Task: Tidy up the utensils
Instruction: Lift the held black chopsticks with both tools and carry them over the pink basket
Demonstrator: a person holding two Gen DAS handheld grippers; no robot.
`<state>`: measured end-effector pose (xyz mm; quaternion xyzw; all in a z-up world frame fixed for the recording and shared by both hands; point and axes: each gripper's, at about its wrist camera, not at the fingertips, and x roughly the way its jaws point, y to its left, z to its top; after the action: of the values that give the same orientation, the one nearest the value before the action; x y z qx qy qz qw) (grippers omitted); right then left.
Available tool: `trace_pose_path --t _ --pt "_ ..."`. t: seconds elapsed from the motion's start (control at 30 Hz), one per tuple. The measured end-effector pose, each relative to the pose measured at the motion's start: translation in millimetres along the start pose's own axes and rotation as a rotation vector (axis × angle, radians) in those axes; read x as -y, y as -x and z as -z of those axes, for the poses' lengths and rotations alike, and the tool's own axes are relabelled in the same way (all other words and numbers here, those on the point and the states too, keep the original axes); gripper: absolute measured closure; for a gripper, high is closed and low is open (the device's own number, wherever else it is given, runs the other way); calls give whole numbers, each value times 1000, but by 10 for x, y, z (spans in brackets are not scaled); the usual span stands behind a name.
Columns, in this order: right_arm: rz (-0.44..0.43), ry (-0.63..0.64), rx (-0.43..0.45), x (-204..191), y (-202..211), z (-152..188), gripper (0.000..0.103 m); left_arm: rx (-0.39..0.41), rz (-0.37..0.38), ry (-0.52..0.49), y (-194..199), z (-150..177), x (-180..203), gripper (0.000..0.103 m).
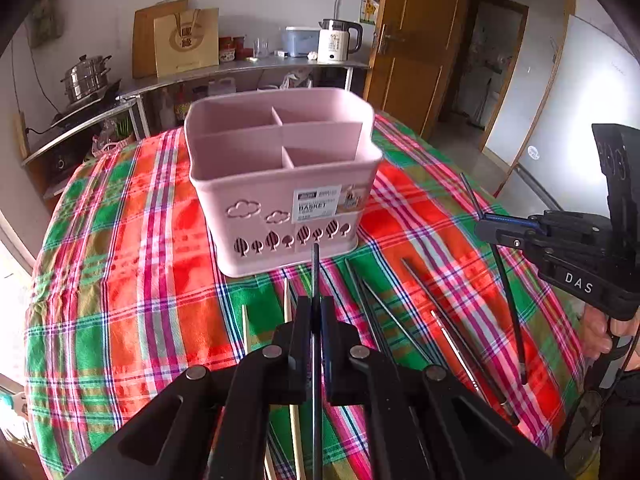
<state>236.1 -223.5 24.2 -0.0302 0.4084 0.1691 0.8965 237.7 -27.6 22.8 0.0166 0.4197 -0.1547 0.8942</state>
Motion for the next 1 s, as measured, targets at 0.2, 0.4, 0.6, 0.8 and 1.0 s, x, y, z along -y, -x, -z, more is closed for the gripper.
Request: trace_pose_path --t 0.2,0.4,0.6,0.8,1.0 --pt "-6 9 83 -91 355 -99 99 88 8 -16 440 -134 67 99" --pt "-9 19 141 -173 606 -136 99 140 14 -31 734 -174 139 99" --pt "-14 20 184 -235 795 -142 99 173 24 -23 893 -196 116 99" --pt "-22 24 215 -265 920 -152 99 198 37 -13 1012 -220 88 99" --pt "-41 18 254 -300 1012 -258 99 229 43 -3 1125 -378 45 99"
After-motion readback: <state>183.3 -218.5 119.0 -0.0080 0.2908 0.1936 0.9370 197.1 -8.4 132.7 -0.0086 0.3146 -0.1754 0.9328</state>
